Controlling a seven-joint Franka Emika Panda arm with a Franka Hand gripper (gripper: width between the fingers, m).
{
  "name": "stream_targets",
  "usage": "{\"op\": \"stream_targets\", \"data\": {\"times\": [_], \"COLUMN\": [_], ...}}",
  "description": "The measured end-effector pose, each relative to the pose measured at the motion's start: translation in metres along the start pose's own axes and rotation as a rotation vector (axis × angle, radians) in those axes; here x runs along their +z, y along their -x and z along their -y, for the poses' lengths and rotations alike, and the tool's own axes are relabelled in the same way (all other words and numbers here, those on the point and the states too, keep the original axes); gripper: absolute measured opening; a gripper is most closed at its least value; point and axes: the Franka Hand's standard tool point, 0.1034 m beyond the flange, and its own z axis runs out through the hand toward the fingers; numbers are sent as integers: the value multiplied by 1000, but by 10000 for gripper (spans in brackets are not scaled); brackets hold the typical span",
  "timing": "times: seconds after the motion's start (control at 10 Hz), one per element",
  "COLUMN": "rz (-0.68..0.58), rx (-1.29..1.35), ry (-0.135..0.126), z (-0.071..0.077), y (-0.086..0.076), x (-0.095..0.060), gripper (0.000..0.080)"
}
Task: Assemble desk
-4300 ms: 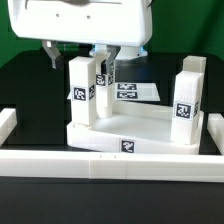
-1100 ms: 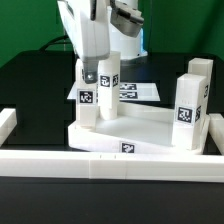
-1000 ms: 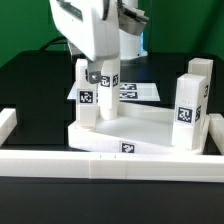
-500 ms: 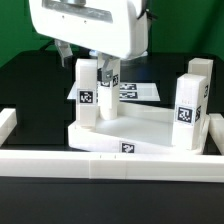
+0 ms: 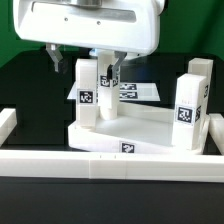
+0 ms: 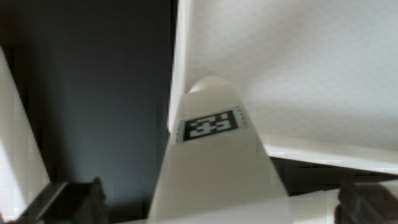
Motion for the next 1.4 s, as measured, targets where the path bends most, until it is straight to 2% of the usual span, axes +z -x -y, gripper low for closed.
{"op": "stream_targets", "data": {"times": [0.4, 0.5, 0.6, 0.7, 0.8, 1.1, 1.4], "rz": [-1, -1, -1, -1, 0, 0, 0], "rx": [-235, -222, -222, -222, -217, -156, 43], "ry": [2, 2, 2, 2, 1, 1, -6], "z": [-5, -5, -5, -5, -5, -5, -5], "y": [0, 0, 0, 0, 0, 0, 0], "x": [0, 0, 0, 0, 1, 1, 2], "gripper": [649, 525, 525, 385, 289, 289, 289]}}
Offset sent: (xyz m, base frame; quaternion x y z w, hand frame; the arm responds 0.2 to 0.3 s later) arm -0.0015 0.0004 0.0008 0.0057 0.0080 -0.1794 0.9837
